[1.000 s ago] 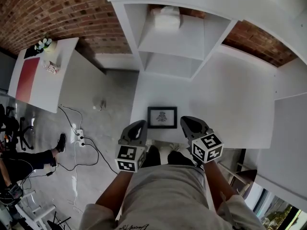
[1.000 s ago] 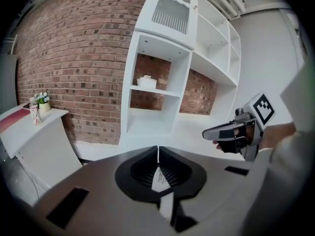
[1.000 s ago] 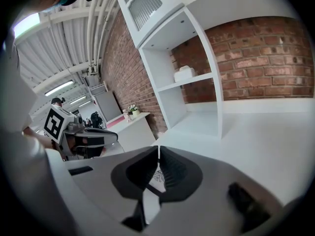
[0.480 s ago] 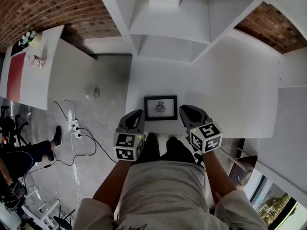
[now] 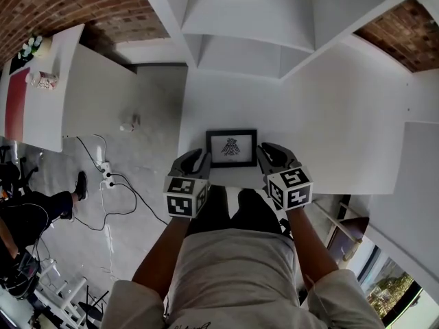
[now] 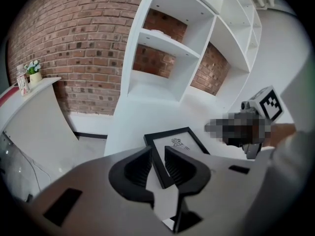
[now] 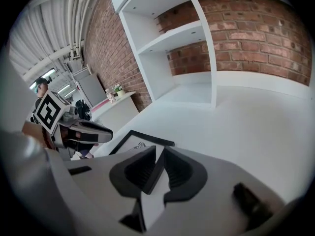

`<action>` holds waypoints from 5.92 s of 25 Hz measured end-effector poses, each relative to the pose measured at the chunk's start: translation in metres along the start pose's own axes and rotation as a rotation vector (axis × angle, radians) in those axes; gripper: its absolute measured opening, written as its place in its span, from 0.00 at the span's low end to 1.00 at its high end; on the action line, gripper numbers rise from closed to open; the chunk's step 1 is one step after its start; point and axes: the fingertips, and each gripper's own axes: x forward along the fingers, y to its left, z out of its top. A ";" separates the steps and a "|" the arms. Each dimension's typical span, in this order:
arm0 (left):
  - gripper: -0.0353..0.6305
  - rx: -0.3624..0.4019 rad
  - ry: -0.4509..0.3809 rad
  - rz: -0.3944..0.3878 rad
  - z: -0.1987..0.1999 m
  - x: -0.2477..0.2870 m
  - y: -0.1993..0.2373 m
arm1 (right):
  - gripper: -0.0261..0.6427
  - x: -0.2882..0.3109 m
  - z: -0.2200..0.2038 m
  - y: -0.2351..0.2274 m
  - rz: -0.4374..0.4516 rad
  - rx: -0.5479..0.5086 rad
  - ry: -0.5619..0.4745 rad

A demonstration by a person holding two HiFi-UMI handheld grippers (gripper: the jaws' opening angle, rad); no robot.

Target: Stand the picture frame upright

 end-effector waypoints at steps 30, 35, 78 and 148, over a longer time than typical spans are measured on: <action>0.23 -0.087 0.101 -0.015 -0.019 0.039 0.005 | 0.20 0.037 -0.032 -0.005 -0.002 0.058 0.141; 0.20 -0.118 0.095 -0.006 -0.018 0.038 0.006 | 0.20 0.038 -0.031 -0.003 0.006 0.082 0.138; 0.18 0.101 -0.282 0.155 0.133 0.022 0.081 | 0.18 0.075 0.141 0.001 -0.172 -0.146 -0.228; 0.17 0.190 -0.399 0.234 0.183 0.085 0.119 | 0.15 0.129 0.182 -0.046 -0.213 -0.077 -0.357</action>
